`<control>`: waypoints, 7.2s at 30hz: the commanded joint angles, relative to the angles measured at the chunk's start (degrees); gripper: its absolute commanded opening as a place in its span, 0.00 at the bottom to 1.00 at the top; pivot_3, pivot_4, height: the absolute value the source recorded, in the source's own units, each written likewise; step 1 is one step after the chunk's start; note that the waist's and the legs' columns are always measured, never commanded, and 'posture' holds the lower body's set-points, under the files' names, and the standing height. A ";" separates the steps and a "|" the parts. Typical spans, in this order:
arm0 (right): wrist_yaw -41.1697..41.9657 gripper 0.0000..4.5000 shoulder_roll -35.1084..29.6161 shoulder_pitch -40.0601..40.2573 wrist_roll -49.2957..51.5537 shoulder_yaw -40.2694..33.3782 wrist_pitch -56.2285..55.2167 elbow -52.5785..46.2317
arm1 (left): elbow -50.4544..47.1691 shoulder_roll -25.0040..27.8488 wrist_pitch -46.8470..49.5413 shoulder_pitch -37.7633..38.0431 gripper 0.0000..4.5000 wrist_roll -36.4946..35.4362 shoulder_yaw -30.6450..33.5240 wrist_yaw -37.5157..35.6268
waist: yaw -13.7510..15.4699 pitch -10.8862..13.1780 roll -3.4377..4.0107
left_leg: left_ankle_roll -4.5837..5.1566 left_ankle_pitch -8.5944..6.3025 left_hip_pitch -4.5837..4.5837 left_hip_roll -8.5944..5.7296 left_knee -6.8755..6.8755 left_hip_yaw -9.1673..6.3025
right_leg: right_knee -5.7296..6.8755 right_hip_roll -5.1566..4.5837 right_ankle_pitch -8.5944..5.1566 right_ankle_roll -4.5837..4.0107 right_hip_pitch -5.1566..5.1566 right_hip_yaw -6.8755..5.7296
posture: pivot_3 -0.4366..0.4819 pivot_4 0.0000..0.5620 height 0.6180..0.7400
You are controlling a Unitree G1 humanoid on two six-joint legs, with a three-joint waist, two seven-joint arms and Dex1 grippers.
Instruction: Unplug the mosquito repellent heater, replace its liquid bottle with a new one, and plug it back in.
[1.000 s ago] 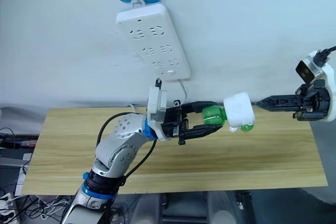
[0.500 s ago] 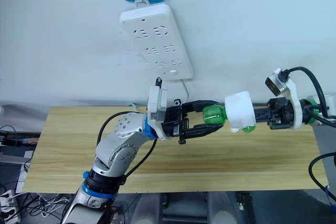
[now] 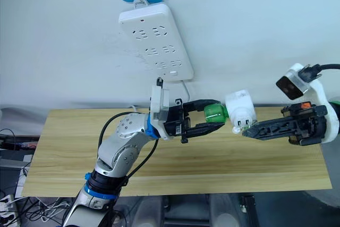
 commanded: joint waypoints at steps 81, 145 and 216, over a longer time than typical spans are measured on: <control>-12.56 0.09 7.96 -13.01 3.95 -4.20 0.85 7.62 | -0.96 0.77 1.03 1.91 0.49 0.39 0.67 -0.06 | 0.18 -0.01 0.02 | -0.06 0.03 -0.08 0.02 -0.07 -0.02 | -0.06 -0.04 0.00 0.00 -0.09 -0.03 | 0.28 0.59 1.00; 3.02 0.66 16.24 4.44 -43.31 -12.37 -4.69 -8.50 | -2.44 11.36 -3.73 -1.97 1.00 12.00 -2.11 -1.62 | -0.22 -0.05 -0.02 | -0.18 0.14 -0.05 0.02 0.01 0.06 | 0.18 0.00 0.00 0.00 -0.22 0.08 | 0.28 0.58 1.00; -50.22 0.99 36.92 26.10 -40.70 -15.51 -43.13 -45.58 | 10.15 -18.37 -6.64 2.66 0.50 17.23 -2.44 18.67 | -1.85 -0.49 -0.07 | -0.26 0.37 0.03 -0.03 0.01 -0.03 | 0.53 0.01 0.00 0.01 -0.24 0.06 | 0.20 0.54 1.00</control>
